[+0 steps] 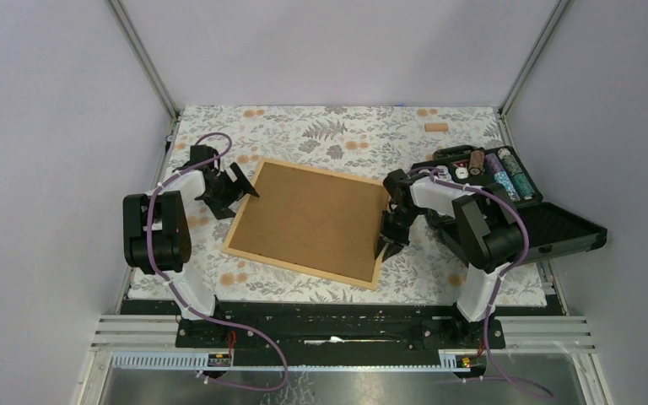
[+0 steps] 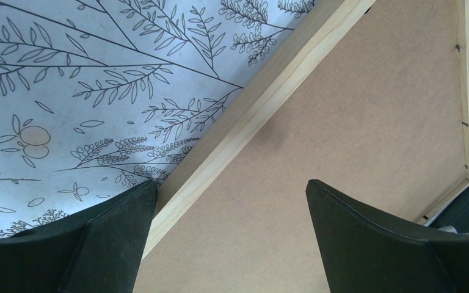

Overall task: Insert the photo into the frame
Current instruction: Install the photo frame at the center of the board.

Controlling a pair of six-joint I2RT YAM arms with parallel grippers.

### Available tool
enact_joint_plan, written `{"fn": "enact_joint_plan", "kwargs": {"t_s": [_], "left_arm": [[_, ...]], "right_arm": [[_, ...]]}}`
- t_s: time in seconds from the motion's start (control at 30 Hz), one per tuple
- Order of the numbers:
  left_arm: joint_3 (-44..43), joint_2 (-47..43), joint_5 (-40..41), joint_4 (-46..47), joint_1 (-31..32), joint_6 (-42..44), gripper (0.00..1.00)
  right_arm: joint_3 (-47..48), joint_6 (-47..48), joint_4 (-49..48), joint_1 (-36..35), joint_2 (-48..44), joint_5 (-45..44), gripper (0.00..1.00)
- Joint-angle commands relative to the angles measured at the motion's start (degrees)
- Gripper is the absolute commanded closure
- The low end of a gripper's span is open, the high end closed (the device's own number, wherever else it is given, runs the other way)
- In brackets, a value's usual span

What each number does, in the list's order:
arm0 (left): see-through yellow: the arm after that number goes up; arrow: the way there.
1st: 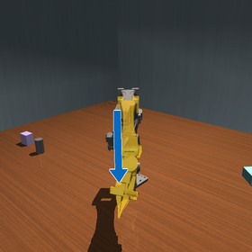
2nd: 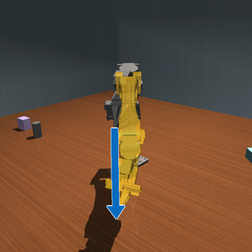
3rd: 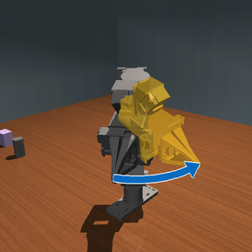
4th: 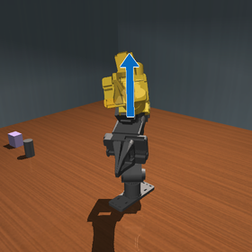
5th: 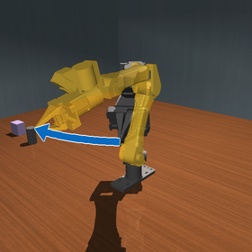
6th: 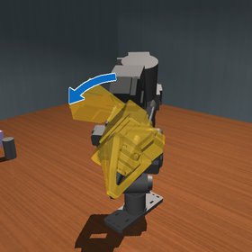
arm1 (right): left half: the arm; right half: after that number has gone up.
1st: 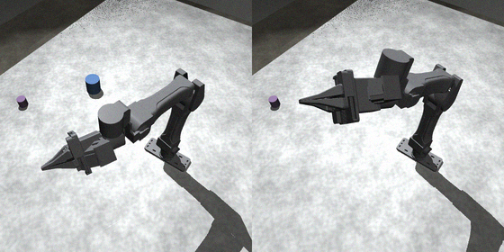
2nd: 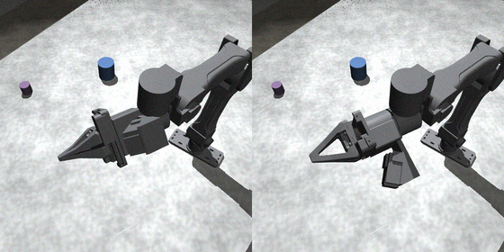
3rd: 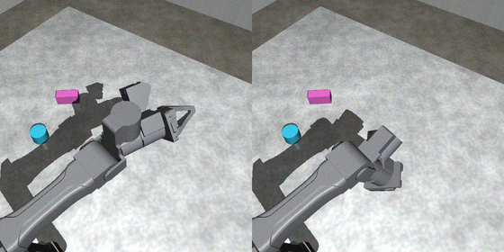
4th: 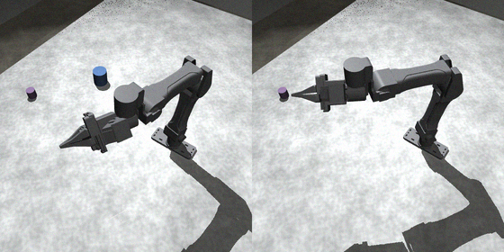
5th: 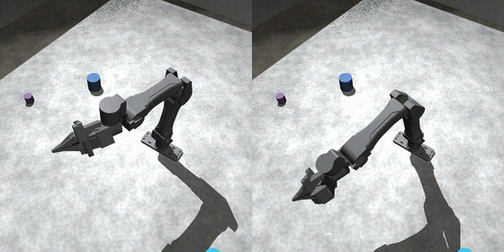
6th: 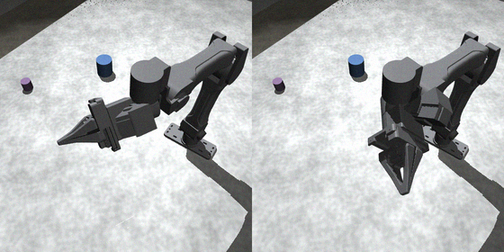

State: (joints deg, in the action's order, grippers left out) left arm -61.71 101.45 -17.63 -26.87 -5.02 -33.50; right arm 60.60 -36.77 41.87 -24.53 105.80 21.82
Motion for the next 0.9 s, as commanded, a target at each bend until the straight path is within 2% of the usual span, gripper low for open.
{"fn": "enact_joint_plan", "kwargs": {"t_s": [0.0, 0.23, 0.37, 0.47, 0.53, 0.6, 0.7, 0.87], "left_arm": [[3.76, 4.49, -1.79, -0.55, 1.37, -0.34, 0.02], [3.72, 4.14, -1.84, -0.48, 1.76, -0.14, 0.01], [3.71, 4.11, -1.73, -0.54, 1.76, -0.17, 0.02], [3.71, 4.02, -1.60, -0.53, 1.69, 0.05, 0.02], [3.56, 3.81, -1.05, -0.90, 1.74, 0.26, 0.01], [3.49, 3.60, -0.68, -0.99, 1.74, 0.36, 0.02], [3.44, 3.57, -0.71, -1.00, 1.76, 0.45, 0.02], [3.20, 3.62, 0.07, -1.30, 1.71, 0.62, 0.01]], "right_arm": [[-0.04, -1.72, -11.64, -0.85, 7.05, -15.57, 0.69], [3.46, -1.59, -10.56, -2.30, 9.93, -18.50, 0.66], [6.32, -0.08, -10.98, -2.43, 9.30, -12.82, 0.62], [9.32, 0.08, -11.46, -2.40, 4.09, -6.16, 0.49], [11.97, 1.18, -8.75, -2.19, 0.42, -6.25, 0.39], [14.13, 3.30, -4.52, -1.35, -2.05, -8.00, 0.36], [13.38, 6.59, -2.08, 1.72, -4.22, -10.62, 0.36], [15.92, 11.57, -1.72, 8.94, -2.45, -10.42, 0.49]]}}
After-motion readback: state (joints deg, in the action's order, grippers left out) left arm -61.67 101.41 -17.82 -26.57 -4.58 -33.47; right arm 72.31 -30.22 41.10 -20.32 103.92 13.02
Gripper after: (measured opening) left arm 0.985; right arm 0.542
